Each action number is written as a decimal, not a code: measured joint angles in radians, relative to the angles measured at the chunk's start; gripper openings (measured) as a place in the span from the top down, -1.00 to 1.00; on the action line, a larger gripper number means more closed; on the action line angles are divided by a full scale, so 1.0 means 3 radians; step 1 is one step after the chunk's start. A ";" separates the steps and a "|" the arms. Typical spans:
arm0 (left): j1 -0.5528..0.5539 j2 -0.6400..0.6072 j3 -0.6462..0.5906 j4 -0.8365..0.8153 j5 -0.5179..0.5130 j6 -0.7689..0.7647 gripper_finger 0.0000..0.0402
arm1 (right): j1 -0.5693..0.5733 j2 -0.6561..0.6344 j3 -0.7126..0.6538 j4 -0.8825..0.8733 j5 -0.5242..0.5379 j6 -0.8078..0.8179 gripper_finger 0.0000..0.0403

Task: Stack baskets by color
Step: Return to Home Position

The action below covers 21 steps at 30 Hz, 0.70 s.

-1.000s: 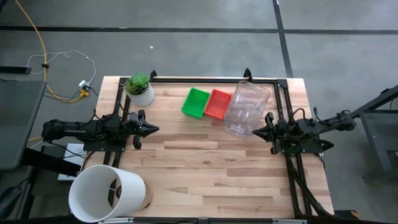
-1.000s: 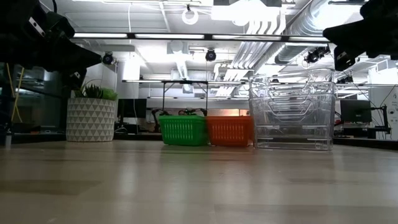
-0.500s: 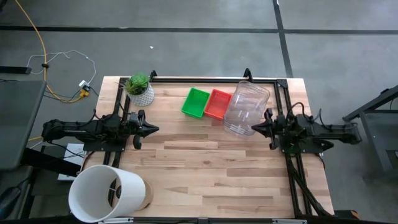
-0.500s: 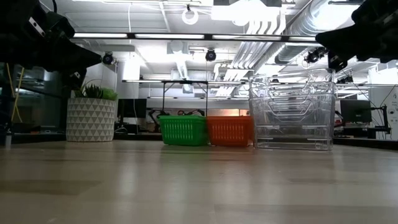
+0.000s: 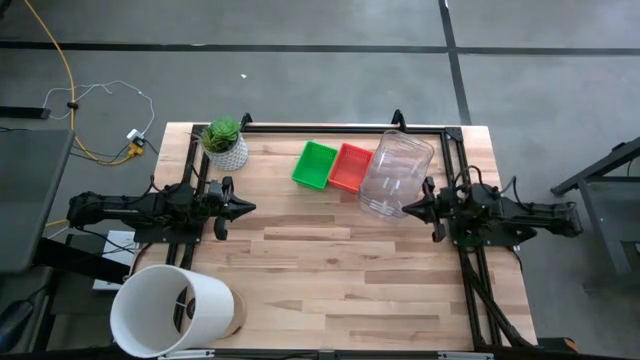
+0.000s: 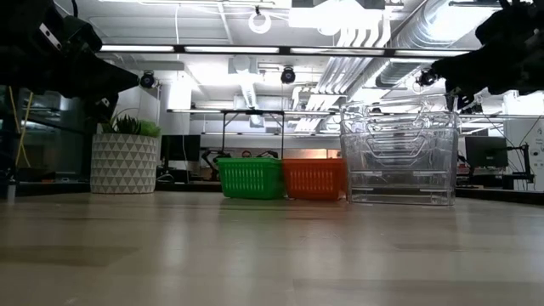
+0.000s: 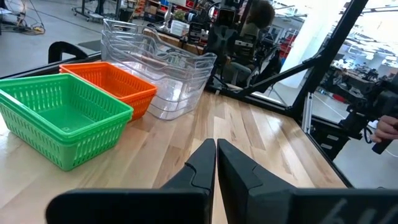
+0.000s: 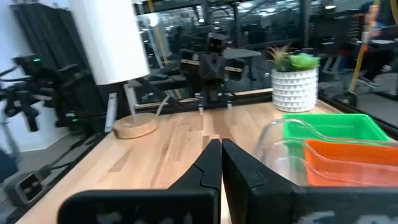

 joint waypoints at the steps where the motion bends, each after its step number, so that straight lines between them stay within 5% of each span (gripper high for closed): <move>1: 0.0000 0.0000 0.0000 0.0000 0.0000 0.0001 0.97 | 0.0000 0.0000 0.0000 -0.0009 0.0042 0.0015 1.00; 21: 0.0000 0.0000 0.0000 0.0000 0.0000 0.0000 0.97 | 0.0000 0.0001 -0.0001 -0.0036 0.0185 0.0115 1.00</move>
